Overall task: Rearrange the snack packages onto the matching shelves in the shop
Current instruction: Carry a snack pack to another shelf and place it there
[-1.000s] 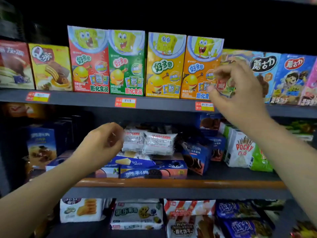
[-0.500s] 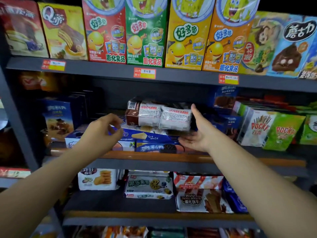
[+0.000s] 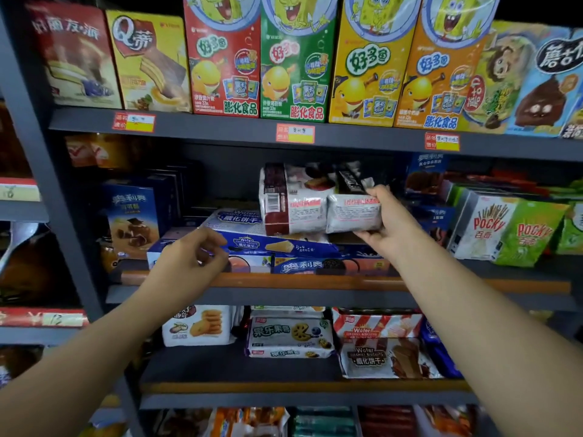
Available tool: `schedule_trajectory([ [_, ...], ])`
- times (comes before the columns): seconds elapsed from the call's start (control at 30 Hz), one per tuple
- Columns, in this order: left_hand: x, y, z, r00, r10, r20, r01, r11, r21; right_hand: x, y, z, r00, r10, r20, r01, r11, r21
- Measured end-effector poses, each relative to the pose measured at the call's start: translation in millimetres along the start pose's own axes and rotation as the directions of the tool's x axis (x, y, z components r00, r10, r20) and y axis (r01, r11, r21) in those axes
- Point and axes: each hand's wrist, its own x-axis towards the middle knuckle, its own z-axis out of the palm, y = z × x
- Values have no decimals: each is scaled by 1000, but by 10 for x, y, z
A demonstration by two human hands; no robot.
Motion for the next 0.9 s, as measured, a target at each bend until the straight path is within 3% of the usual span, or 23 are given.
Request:
schedule_trajectory([
  [0.27,-215,99,211,984,-123,127,167,876,-453,-617,238,-696,998,-6,-60,13,993,120],
  [0.47,-189,75,354,990,-107,93,137,893,-428,-1143,386,-1109,998,-39,-51,43,995,89],
  [0.57,-222,28,484,977,-69,202,150,897,-415,-1267,461,-1128,996,-26,-88,25,1000,-10],
  [0.7,-409,19,600,942,-72,328,229,853,-470,-1236,775,-1258,996,31,-85,-23,996,91],
  [0.77,-510,-49,601,868,-134,477,403,752,-522,-1178,855,-1237,994,65,-92,-58,996,72],
  [0.87,-651,-162,651,655,-168,737,686,542,-485,-1062,984,-1118,991,115,-63,-117,993,-32],
  [0.9,-703,-192,665,621,-165,767,713,526,-464,-1024,1039,-1087,991,125,-57,-129,989,-72],
])
